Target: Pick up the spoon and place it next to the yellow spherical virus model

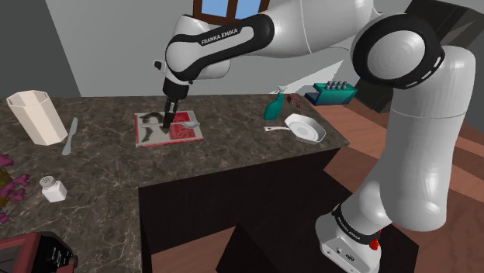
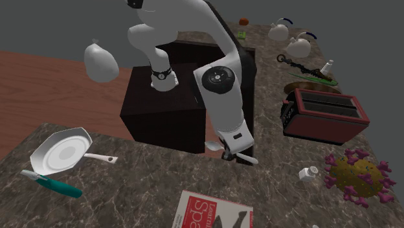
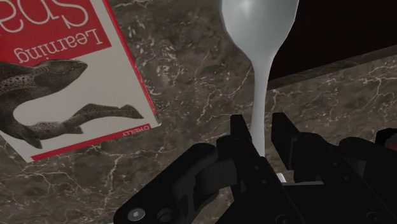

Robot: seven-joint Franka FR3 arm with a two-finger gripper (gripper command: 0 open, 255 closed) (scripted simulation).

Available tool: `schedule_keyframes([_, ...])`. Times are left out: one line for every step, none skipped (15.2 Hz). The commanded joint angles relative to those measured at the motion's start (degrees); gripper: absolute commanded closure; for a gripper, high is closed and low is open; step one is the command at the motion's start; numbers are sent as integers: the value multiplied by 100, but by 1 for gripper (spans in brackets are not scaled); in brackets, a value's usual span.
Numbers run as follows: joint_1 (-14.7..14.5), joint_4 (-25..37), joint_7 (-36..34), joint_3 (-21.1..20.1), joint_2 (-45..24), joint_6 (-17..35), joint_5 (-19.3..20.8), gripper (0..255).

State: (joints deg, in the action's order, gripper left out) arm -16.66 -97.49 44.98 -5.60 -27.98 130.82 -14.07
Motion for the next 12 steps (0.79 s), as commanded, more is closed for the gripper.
schedule_keyframes([5,40,-26,6,83,-124,12,255])
schedule_keyframes([6,63,-41,9,120,-183,18,255])
schedule_keyframes([6,89,-56,11,156,-243,25,255])
schedule_keyframes([6,115,-71,13,191,-303,31,255])
schedule_keyframes([7,143,-86,15,225,-364,38,255])
schedule_keyframes([7,172,-101,17,258,-425,44,255])
schedule_keyframes([8,203,-116,19,290,-486,51,255])
schedule_keyframes([8,235,-132,21,321,-548,57,255])
schedule_keyframes([8,268,-147,23,351,-610,63,255])
schedule_keyframes([9,303,-162,24,380,-673,69,255])
schedule_keyframes([9,307,-164,25,384,-680,70,255])
schedule_keyframes([-82,344,-289,-1,355,-660,98,255])
